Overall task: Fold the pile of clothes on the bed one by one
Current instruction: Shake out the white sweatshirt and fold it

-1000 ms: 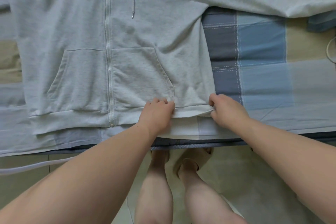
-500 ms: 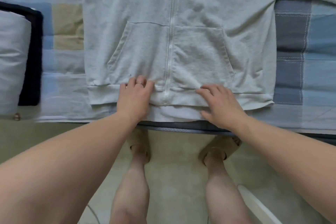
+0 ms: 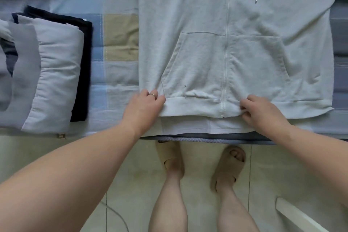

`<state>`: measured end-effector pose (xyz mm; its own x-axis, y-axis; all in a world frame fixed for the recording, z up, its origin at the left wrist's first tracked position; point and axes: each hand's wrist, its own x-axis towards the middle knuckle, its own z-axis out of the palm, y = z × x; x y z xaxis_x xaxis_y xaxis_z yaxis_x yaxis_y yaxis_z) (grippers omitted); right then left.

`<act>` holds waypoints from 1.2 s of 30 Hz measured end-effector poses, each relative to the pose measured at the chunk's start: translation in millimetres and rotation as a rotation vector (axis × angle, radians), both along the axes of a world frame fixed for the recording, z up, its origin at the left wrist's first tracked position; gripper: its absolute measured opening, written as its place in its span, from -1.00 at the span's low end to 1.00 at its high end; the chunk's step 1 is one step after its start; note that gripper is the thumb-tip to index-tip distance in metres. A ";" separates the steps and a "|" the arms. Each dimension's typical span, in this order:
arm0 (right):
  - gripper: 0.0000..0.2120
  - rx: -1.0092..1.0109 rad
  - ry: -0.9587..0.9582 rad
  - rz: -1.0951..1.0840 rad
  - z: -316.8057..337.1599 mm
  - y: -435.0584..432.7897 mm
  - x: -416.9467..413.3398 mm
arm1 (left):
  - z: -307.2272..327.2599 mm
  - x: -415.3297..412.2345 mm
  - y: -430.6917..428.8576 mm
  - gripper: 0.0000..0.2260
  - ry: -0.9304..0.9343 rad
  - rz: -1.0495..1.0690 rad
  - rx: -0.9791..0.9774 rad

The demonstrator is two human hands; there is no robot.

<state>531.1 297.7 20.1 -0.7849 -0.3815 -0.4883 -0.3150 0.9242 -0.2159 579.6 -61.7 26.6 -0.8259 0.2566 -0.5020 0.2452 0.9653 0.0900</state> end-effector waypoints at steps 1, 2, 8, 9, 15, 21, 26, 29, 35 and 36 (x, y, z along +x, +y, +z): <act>-0.91 0.046 -0.092 -0.005 5.7 -0.9 2.6 | 2.7 3.6 3.5 -0.67 -0.037 0.010 -0.022; -0.93 0.092 -0.170 0.006 8.6 -1.4 3.0 | 6.0 6.3 7.3 -0.69 -0.081 0.026 -0.052; -0.65 0.208 -0.519 0.019 43.6 -20.5 -20.1 | 41.7 -20.4 28.8 -0.75 -0.413 0.089 -0.220; -0.55 0.189 -0.558 -0.020 51.6 -23.0 -26.9 | 50.2 -30.5 31.3 -0.72 -0.482 0.127 -0.222; -0.34 -0.013 -0.419 -0.209 112.9 -20.4 -99.1 | 104.0 -101.8 47.8 -0.56 -0.415 0.247 -0.058; -0.31 -0.039 -0.198 -0.206 178.3 4.8 -199.9 | 153.9 -193.2 69.8 -0.53 -0.180 0.349 -0.007; -0.31 -0.026 -0.099 -0.142 221.8 20.5 -269.9 | 181.8 -262.7 94.0 -0.44 -0.122 0.355 -0.001; -0.31 -0.064 -0.028 -0.149 239.5 19.7 -311.1 | 195.6 -312.8 106.5 -0.45 -0.023 0.360 0.053; -0.31 -0.130 0.008 -0.242 222.3 3.7 -381.9 | 163.4 -419.5 116.0 -0.44 0.102 0.465 0.242; -0.31 -0.126 0.027 -0.251 208.6 -0.6 -401.0 | 144.7 -442.5 113.5 -0.43 0.108 0.469 0.265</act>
